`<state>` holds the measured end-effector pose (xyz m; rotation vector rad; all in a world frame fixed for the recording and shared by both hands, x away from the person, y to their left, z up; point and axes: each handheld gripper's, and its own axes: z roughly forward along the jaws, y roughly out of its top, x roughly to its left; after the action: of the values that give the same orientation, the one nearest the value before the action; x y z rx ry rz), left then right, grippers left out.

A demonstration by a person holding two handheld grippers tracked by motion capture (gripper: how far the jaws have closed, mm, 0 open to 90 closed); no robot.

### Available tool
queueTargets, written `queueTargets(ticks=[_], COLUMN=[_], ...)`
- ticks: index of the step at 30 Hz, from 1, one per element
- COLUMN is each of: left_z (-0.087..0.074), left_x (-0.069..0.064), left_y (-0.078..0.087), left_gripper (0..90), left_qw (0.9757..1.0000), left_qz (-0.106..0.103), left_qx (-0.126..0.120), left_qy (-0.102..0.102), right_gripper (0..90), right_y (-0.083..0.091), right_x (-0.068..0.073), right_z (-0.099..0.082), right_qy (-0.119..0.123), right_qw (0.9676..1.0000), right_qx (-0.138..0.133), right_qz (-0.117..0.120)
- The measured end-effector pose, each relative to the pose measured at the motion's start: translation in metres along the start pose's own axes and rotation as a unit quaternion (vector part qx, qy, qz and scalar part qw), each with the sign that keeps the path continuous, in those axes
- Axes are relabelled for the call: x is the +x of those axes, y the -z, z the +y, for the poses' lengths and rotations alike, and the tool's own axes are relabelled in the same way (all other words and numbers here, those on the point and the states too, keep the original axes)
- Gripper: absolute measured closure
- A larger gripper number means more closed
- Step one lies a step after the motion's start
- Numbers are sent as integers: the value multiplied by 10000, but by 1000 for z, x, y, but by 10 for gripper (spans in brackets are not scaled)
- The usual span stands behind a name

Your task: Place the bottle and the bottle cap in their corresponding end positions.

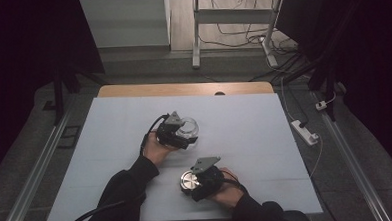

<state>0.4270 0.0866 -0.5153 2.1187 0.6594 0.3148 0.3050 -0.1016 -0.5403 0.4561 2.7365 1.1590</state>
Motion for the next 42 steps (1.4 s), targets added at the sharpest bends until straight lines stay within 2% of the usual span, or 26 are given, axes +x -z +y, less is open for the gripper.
queueTargets(ticks=[7, 12, 17, 22, 28, 35, 42], left_z=[3, 7, 6, 7, 8, 7, 1], left_x=[-1, 1, 6, 6, 7, 4, 2], left_y=[3, 9, 13, 19, 27, 36, 47], left_gripper=[134, 101, 61, 41, 20, 5, 0], left_qw=[10000, 9998, 9992, 9993, 9982, 9982, 9971], left_qz=[35, -12, -157, -164, -334, -346, -415], left_qx=[-23, -76, -56, -64, -133, -118, -210], left_qy=[42, 169, 352, 335, 488, 465, 597], right_gripper=[116, 83, 73, 69, 65, 53, 47], right_y=[2, 6, 9, 14, 21, 26, 34], right_x=[-2, -2, 0, 2, -1, -5, -10], right_z=[0, 2, 5, 7, 8, 8, 8], right_qy=[-153, -243, -255, -239, -335, -442, -518], right_qw=[9999, 9995, 9991, 9986, 9980, 9972, 9962], right_qx=[-69, -198, -348, -469, -536, -600, -701], right_qz=[24, 30, 5, -10, -4, -2, -15])
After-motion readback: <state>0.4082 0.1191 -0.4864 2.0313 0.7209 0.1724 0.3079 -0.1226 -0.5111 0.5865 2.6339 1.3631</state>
